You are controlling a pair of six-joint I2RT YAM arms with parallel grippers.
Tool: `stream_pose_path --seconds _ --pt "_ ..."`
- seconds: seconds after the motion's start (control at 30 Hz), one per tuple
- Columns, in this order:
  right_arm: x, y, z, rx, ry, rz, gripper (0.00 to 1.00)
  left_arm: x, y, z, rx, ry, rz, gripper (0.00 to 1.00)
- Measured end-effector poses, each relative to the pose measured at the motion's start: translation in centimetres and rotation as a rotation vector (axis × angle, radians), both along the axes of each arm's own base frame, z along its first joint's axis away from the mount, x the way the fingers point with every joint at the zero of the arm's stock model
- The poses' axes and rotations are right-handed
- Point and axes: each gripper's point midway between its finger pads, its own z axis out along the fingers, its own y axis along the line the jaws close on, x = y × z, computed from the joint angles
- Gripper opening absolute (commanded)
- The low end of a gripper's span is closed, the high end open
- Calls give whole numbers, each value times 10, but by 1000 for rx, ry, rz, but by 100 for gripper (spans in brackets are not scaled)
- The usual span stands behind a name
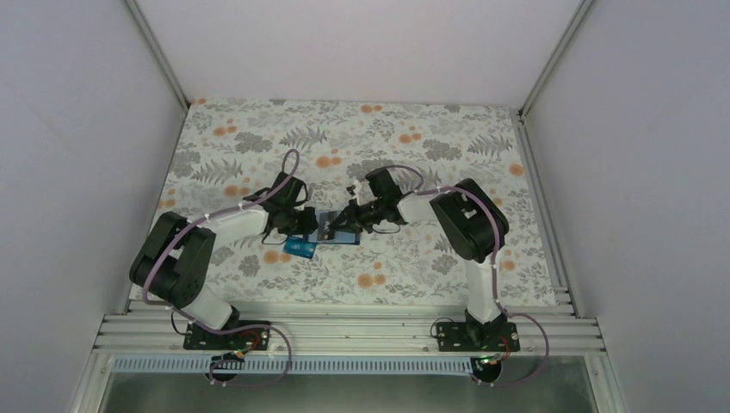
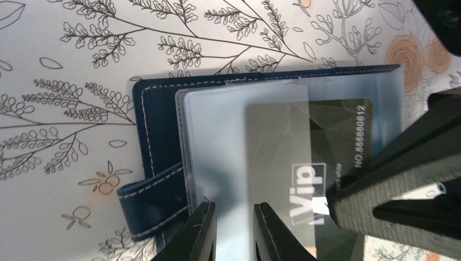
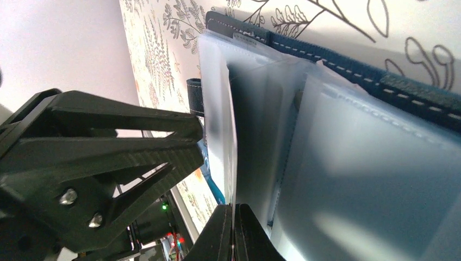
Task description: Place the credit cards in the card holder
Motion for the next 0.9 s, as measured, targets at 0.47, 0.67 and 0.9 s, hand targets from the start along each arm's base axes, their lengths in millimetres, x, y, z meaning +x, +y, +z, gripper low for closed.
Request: stream_pose_path --seconds 0.47,0.67,0.9 --pt "0 1 -2 3 -5 13 4 4 16 21 75 -43 41 19" --pt "0 2 -2 3 -7 16 4 -2 23 1 122 2 50 11" --pt "1 3 -3 4 -3 19 4 -3 26 -7 135 14 54 5"
